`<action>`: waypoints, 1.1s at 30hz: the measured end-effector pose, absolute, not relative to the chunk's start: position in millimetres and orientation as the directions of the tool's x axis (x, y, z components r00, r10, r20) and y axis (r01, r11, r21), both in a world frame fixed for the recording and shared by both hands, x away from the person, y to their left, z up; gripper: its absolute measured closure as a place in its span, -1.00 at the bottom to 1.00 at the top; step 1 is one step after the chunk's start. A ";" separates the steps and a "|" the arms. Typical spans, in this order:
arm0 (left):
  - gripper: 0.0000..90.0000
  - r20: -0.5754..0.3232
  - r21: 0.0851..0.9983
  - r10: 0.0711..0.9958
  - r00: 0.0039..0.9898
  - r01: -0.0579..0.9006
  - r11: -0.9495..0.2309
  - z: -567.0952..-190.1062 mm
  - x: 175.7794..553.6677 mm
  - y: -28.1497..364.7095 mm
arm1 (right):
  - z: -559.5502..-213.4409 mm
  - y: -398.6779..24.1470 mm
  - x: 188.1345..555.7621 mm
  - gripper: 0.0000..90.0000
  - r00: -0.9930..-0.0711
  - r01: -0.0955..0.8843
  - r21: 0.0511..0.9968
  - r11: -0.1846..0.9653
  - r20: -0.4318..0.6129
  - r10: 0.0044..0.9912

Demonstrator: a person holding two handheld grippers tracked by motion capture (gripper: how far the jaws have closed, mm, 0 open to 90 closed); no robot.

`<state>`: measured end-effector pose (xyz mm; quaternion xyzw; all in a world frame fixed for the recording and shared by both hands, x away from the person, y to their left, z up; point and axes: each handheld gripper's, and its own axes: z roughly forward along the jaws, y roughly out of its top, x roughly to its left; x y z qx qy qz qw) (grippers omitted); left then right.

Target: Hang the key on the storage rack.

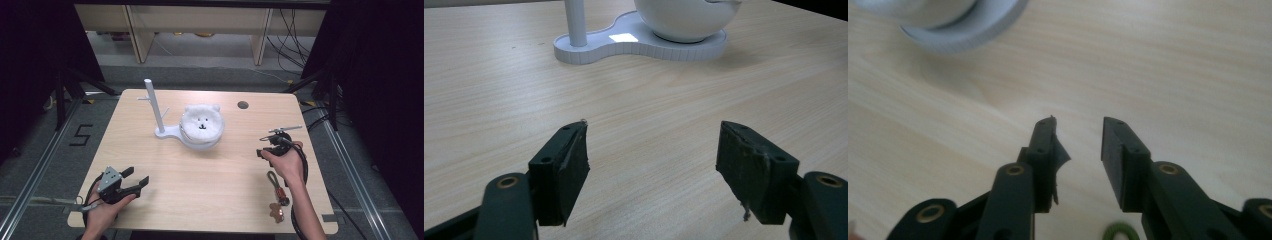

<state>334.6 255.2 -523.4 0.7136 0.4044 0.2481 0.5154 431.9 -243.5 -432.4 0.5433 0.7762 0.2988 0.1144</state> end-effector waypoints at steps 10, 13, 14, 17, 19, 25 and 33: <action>-0.38 -0.061 0.936 0.837 0.544 0.322 -0.141 -523.5 333.8 254.7 | -442.5 -261.5 409.0 0.59 -0.300 0.886 0.409 0.220 0.143 0.943; -0.37 -0.059 0.927 0.847 0.528 0.344 -0.150 -522.8 332.1 254.0 | -444.6 -269.9 404.7 0.57 -0.295 0.901 0.370 0.225 0.144 0.945; -0.37 -0.060 0.927 0.847 0.528 0.345 -0.150 -522.8 332.1 253.9 | -444.9 -272.1 403.6 0.57 -0.292 0.903 0.367 0.224 0.143 0.946; -0.37 -0.069 0.930 0.845 0.530 0.341 -0.138 -523.1 331.8 254.1 | -444.6 -279.3 398.3 0.56 -0.251 0.927 0.321 0.192 0.154 0.956; -0.37 -0.063 0.929 0.842 0.536 0.340 -0.147 -522.7 332.4 254.7 | -447.4 -285.9 395.6 0.55 -0.254 0.926 0.323 0.197 0.146 0.956; -0.37 -0.050 0.936 0.828 0.559 0.315 -0.156 -523.4 334.2 254.5 | -456.9 -290.4 388.2 0.51 -0.241 0.948 0.248 0.200 0.144 0.960; -0.37 -0.056 0.928 0.842 0.537 0.338 -0.154 -522.9 332.1 253.3 | -465.6 -293.1 383.6 0.49 -0.280 0.948 0.204 0.245 0.164 0.946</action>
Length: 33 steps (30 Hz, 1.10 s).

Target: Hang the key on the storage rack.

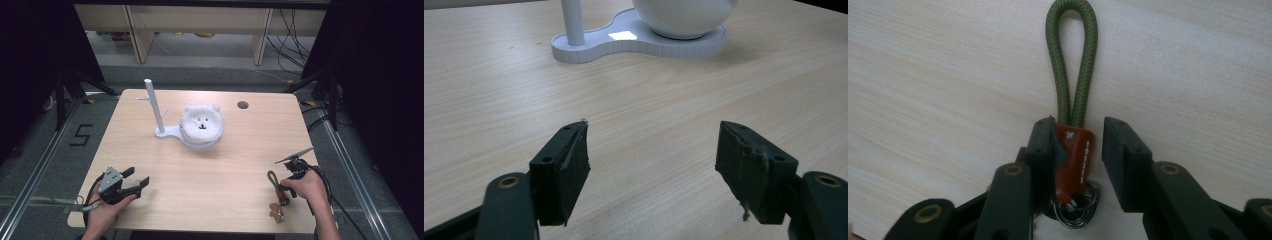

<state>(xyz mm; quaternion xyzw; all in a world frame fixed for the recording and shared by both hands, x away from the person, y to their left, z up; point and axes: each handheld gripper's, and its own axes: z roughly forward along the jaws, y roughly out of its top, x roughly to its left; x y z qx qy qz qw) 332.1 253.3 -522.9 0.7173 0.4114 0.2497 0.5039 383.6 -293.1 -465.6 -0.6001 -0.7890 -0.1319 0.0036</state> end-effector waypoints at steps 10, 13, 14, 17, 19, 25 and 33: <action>-0.37 -0.048 0.929 0.837 0.545 0.332 -0.163 -522.7 331.5 253.3 | -470.1 -288.2 382.7 0.45 -0.282 0.954 0.158 0.257 0.170 0.944; -0.37 -0.050 0.928 0.837 0.545 0.335 -0.162 -522.7 331.5 253.0 | -471.4 -287.9 382.8 0.45 -0.289 0.950 0.166 0.263 0.161 0.944; -0.37 -0.052 0.926 0.840 0.540 0.341 -0.162 -522.5 330.9 252.8 | -471.2 -287.4 382.7 0.45 -0.283 0.952 0.163 0.258 0.158 0.946; -0.37 -0.046 0.930 0.836 0.547 0.329 -0.165 -522.7 331.5 252.9 | -471.7 -286.3 382.7 0.46 -0.287 0.951 0.162 0.263 0.152 0.946; -0.37 -0.047 0.929 0.838 0.544 0.332 -0.164 -522.6 331.0 253.0 | -472.5 -285.3 382.6 0.46 -0.287 0.950 0.173 0.260 0.149 0.946; -0.37 -0.050 0.929 0.833 0.550 0.331 -0.163 -522.8 331.6 253.2 | -471.9 -281.5 384.3 0.47 -0.299 0.948 0.152 0.279 0.128 0.946; -0.37 -0.041 0.928 0.835 0.549 0.331 -0.172 -522.5 330.8 252.2 | -470.7 -281.2 383.8 0.38 -0.319 0.942 0.147 0.302 0.115 0.941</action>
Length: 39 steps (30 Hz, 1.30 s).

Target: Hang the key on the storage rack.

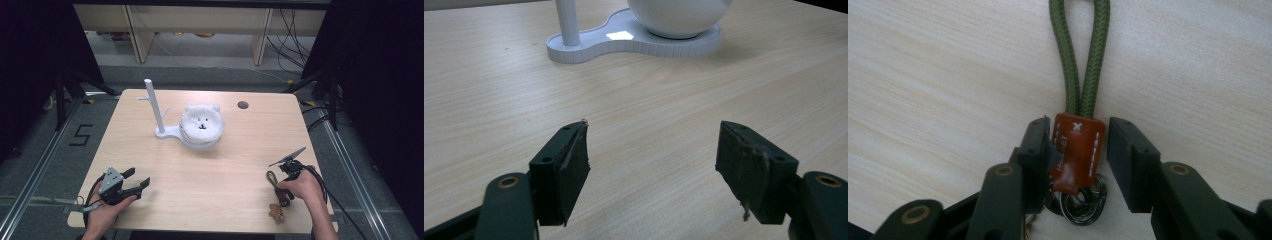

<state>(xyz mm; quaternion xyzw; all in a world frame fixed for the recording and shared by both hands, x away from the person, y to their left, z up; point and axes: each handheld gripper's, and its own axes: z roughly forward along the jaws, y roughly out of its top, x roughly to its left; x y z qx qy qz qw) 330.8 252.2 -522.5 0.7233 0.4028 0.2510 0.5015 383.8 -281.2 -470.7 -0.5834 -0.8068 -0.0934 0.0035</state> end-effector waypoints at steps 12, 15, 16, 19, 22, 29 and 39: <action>-0.37 -0.042 0.928 0.835 0.549 0.332 -0.171 -522.6 330.7 252.1 | -472.1 -275.1 386.9 0.32 -0.329 0.944 0.065 0.324 0.109 0.938; -0.37 -0.042 0.928 0.835 0.549 0.331 -0.172 -522.5 330.5 252.2 | -472.4 -272.6 386.6 0.40 -0.340 0.940 0.076 0.333 0.109 0.934; -0.37 -0.041 0.928 0.834 0.550 0.330 -0.172 -522.5 330.6 252.1 | -470.9 -270.8 387.3 0.44 -0.326 0.945 0.047 0.323 0.100 0.940; -0.37 -0.035 0.930 0.831 0.556 0.323 -0.177 -522.7 331.1 251.9 | -472.0 -268.4 387.1 0.49 -0.342 0.939 0.062 0.337 0.091 0.935; -0.37 -0.037 0.929 0.833 0.552 0.327 -0.175 -522.6 330.6 251.9 | -473.2 -267.6 385.9 0.51 -0.323 0.945 0.079 0.316 0.082 0.943; -0.37 -0.041 0.928 0.833 0.551 0.330 -0.173 -522.5 330.0 251.3 | -466.4 -272.0 382.9 0.52 -0.368 0.923 0.164 0.348 0.119 0.922; -0.36 -0.038 0.937 0.824 0.566 0.307 -0.168 -523.2 331.0 252.6 | -446.5 -254.9 371.4 0.52 -0.318 0.902 0.362 0.235 0.191 0.929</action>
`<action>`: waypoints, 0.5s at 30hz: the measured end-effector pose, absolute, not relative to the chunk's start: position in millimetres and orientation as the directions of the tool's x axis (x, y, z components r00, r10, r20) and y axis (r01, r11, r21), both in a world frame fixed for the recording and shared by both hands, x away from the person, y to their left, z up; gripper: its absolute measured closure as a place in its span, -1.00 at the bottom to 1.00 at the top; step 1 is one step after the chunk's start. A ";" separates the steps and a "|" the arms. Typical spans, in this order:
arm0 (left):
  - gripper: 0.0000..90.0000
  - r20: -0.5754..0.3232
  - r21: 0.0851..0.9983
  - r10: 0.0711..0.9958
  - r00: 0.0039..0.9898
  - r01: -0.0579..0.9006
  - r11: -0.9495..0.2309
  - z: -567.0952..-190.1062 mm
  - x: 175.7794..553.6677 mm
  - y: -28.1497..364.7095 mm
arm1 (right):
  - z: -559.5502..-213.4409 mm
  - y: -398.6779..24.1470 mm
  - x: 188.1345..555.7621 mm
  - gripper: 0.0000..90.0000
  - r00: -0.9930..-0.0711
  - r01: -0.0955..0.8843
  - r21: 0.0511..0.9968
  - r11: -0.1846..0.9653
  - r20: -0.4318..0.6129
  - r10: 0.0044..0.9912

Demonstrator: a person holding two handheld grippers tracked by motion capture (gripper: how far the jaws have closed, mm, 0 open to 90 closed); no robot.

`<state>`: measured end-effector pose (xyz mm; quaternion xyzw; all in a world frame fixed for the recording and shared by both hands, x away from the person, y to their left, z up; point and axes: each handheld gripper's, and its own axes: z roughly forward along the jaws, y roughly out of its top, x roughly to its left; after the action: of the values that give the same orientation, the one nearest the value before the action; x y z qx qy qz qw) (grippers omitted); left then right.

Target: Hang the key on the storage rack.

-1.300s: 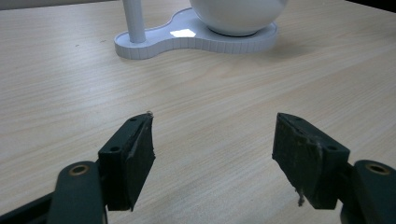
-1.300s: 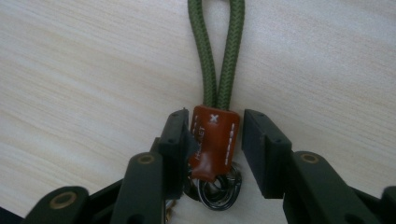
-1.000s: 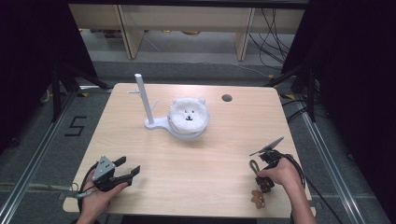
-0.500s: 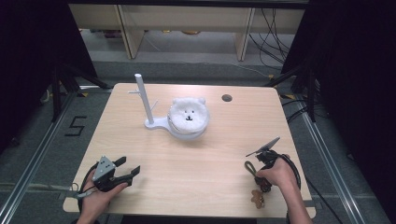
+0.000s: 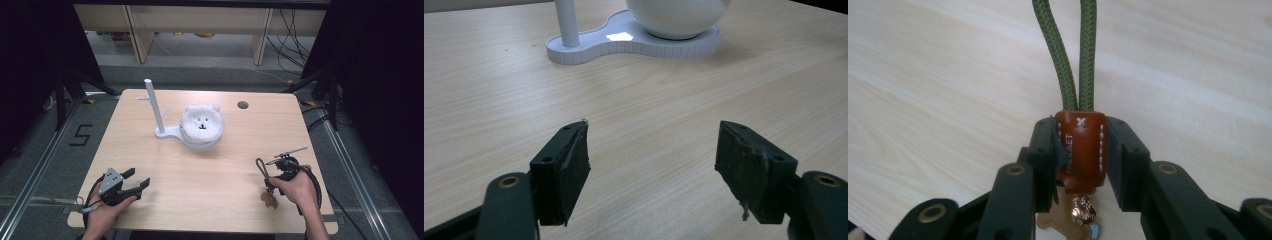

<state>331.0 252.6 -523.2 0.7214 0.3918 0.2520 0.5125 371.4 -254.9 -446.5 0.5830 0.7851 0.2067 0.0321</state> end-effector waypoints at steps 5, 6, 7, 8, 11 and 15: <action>-0.35 -0.064 0.931 0.839 0.541 0.334 -0.145 -522.7 328.5 253.1 | -445.2 -249.9 372.4 0.52 -0.383 0.831 0.500 0.246 0.192 0.903; -0.34 -0.062 0.934 0.836 0.546 0.327 -0.144 -522.8 329.2 253.5 | -444.7 -248.4 373.0 0.52 -0.391 0.823 0.514 0.241 0.205 0.897; -0.34 -0.064 0.933 0.838 0.542 0.331 -0.143 -522.7 328.9 253.8 | -445.4 -246.5 373.3 0.52 -0.398 0.812 0.531 0.244 0.196 0.896; -0.34 -0.066 0.933 0.838 0.542 0.331 -0.140 -522.8 328.8 253.6 | -444.4 -243.7 373.5 0.52 -0.394 0.810 0.538 0.231 0.209 0.895; -0.31 -0.053 0.941 0.826 0.561 0.306 -0.148 -523.3 330.7 253.9 | -442.4 -232.8 370.4 0.52 -0.362 0.812 0.560 0.166 0.260 0.895; -0.29 -0.066 0.942 0.826 0.559 0.308 -0.133 -523.5 330.4 253.2 | -445.8 -231.6 374.4 0.52 -0.468 0.708 0.673 0.212 0.223 0.855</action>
<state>330.4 253.2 -523.5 0.7109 0.3990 0.2474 0.5237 374.4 -231.6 -445.8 0.5060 0.7723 0.3711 0.0990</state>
